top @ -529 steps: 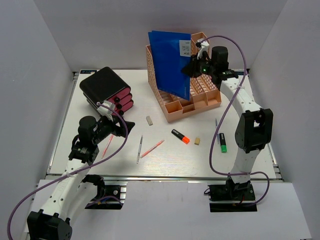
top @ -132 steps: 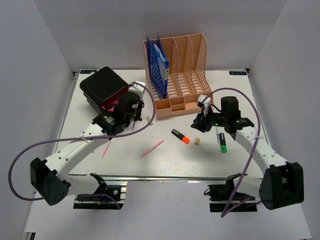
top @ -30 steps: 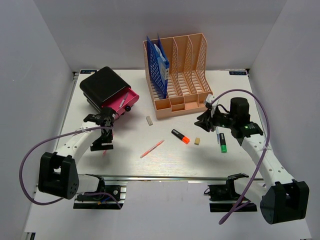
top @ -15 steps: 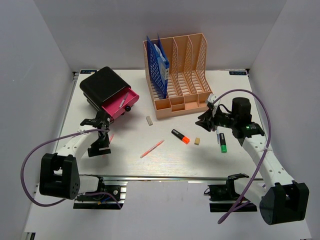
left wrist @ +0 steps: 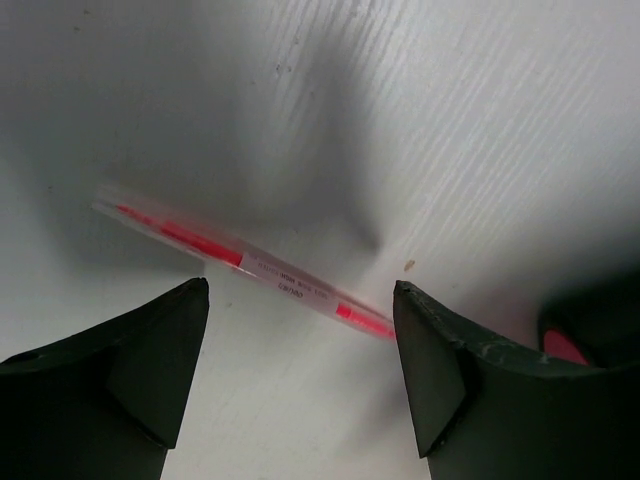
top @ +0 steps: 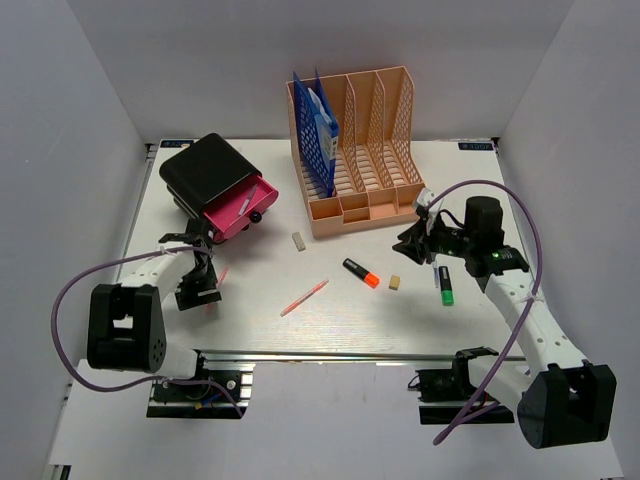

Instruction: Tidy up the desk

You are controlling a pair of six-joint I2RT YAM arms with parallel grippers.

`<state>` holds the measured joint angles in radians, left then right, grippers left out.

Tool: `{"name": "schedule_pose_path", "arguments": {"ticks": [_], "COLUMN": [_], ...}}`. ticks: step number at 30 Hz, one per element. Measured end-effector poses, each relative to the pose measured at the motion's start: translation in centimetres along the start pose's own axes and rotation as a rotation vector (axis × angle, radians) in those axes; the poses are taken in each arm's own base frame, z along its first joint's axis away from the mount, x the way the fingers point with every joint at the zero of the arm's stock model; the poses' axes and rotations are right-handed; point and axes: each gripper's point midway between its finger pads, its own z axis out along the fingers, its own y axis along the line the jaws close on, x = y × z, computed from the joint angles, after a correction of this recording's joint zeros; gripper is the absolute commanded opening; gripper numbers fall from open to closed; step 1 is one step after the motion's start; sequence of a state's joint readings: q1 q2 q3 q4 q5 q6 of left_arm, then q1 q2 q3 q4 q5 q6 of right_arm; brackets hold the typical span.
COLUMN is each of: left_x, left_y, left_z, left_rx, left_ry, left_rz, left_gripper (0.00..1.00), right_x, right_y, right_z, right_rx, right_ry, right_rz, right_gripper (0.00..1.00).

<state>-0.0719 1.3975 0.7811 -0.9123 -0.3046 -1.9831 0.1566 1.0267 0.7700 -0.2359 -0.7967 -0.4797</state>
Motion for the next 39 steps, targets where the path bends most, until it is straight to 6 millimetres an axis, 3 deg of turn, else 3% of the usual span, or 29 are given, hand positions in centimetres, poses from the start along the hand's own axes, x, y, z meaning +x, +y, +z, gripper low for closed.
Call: {"name": "schedule_pose_path", "arguments": {"ticks": [7, 13, 18, 26, 34, 39], "left_x": [0.1, 0.2, 0.3, 0.3, 0.5, 0.8], "left_y": [0.3, 0.5, 0.6, 1.1, 1.2, 0.0], "left_z": [1.1, 1.6, 1.8, 1.8, 1.7, 1.6], "left_rx": [-0.049, -0.098, -0.165, -0.164, -0.126, -0.064], "left_ry": [0.005, 0.013, 0.015, 0.038, 0.063, 0.082], "left_rz": [-0.012, -0.023, -0.021, -0.034, -0.049, -0.035], "left_gripper": [0.81, 0.61, 0.58, 0.23, 0.00, 0.00], "right_x": [0.1, 0.1, 0.5, 0.6, 0.2, -0.1], "right_y": [-0.1, -0.3, -0.4, -0.1, -0.1, -0.1], "right_z": [-0.1, -0.3, -0.4, -0.7, -1.1, -1.3], "right_rx": [0.002, 0.006, 0.009, 0.003, 0.004, 0.006], "right_ry": [0.000, -0.004, -0.008, -0.020, -0.036, -0.047], "right_rz": [0.004, 0.009, 0.015, 0.020, 0.010, 0.004], "right_gripper": [0.40, 0.40, 0.40, 0.40, 0.40, 0.40]}}
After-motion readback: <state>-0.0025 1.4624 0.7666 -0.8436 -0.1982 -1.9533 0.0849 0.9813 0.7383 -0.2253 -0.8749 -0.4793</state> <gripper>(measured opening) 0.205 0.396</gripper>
